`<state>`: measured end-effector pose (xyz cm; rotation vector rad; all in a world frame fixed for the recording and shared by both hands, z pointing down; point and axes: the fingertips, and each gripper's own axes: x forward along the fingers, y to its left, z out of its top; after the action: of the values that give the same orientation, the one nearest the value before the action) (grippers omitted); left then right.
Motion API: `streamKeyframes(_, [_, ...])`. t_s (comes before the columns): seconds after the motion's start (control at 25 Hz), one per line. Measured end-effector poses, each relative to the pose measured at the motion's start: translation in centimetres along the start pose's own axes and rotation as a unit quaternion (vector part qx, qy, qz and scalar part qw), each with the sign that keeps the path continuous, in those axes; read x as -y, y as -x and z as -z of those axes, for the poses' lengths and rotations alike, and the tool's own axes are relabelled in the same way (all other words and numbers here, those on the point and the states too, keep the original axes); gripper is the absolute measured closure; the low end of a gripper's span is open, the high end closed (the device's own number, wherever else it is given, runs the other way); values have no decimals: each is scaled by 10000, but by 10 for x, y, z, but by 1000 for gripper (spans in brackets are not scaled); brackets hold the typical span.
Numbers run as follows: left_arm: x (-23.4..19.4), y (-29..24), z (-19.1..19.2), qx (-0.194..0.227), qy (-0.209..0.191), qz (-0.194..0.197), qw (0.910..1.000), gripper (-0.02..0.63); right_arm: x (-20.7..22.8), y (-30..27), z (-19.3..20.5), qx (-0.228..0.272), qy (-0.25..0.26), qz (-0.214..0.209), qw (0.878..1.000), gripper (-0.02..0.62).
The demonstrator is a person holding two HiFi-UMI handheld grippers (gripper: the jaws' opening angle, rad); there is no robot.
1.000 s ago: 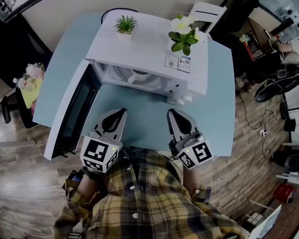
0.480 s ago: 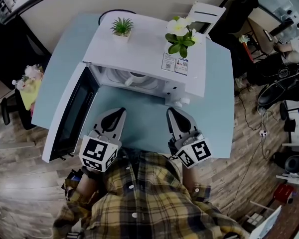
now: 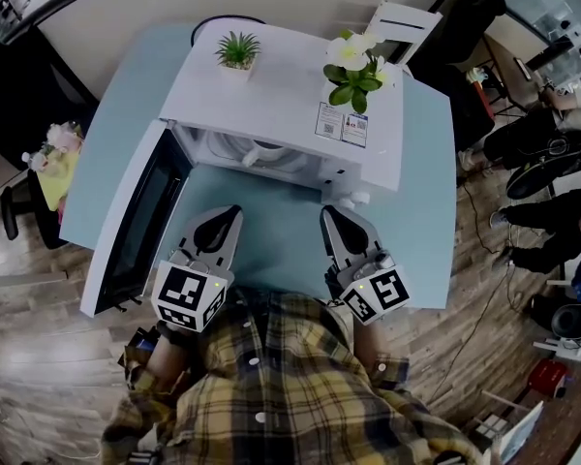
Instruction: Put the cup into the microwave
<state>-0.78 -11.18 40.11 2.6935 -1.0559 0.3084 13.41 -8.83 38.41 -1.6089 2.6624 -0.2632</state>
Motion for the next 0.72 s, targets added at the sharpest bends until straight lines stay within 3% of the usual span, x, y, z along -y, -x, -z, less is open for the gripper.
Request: streamKeyframes(0.72, [-14,10,3,-4,-20,-120,9999,615,-8,-10,2,-34,30,-37,10000,594])
